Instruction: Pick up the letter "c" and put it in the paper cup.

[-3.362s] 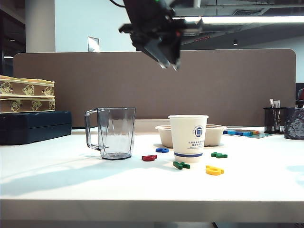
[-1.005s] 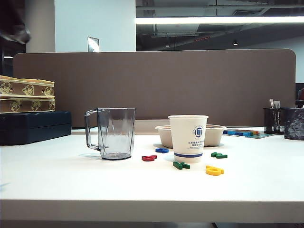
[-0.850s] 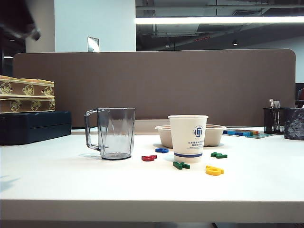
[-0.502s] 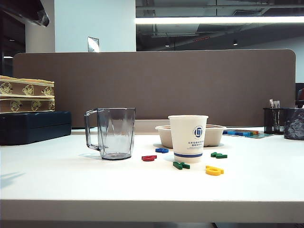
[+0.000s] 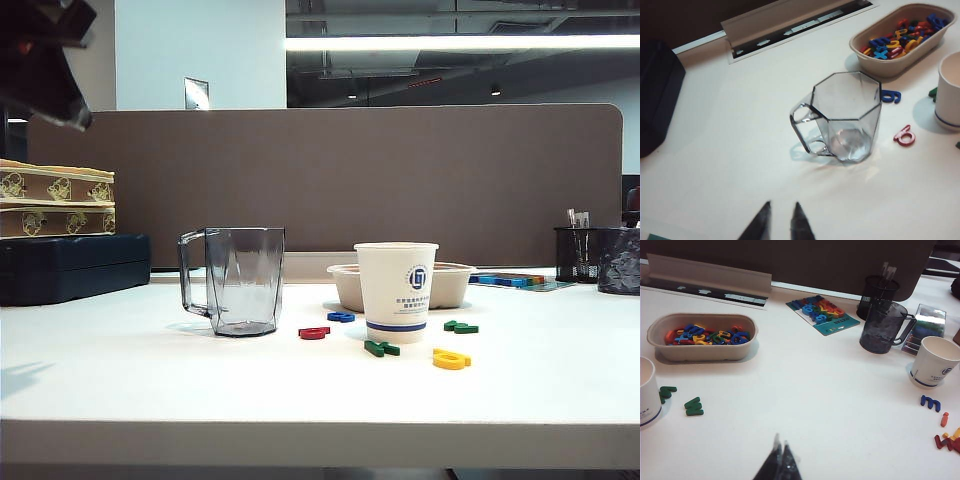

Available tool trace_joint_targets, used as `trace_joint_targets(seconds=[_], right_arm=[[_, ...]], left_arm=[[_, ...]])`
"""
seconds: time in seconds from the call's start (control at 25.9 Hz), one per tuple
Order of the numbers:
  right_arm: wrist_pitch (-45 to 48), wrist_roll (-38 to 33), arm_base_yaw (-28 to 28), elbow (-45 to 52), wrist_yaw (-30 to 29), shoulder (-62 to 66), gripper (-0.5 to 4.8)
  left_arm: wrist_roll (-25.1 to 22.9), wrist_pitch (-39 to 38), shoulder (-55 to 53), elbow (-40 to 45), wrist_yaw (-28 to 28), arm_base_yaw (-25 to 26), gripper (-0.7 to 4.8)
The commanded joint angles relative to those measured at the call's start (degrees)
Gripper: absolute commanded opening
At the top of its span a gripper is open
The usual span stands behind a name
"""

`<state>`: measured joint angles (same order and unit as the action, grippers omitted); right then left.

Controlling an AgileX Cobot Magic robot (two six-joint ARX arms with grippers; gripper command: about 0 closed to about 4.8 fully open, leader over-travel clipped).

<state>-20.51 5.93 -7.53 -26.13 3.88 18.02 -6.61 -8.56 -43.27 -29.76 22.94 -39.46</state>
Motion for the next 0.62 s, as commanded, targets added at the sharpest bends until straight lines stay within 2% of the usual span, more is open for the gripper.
trace_joint_targets(seconds=[0.04,0.12,0.31,0.46,0.62], right_arm=[[2.97,-0.22,0.00,1.60,-0.20,-0.04,-0.01],[3.15,-0.22,0.00,2.51,-0.20,-0.04,-0.01],[9.31,-1.73,0.00,7.26,0.55,-0.02,-0.01],[12.41,-5.31,0.00,11.17,5.44,-0.02,-0.01],[18.58,-5.35,0.00,14.47,5.77,0.00,-0.01]], left_arm=[[1.29,2.05,0.17,1.18,-0.24,0.00,0.48],[1.31,3.23,0.17,2.14,-0.22,0.00,0.48],[1.27,13.90,0.15,7.45,0.28,0.00,0.47],[1.05,15.12,0.15,10.56,0.39,0.02,0.10],[0.90,19.08,0.13,14.08,0.42,0.11,-0.06]])
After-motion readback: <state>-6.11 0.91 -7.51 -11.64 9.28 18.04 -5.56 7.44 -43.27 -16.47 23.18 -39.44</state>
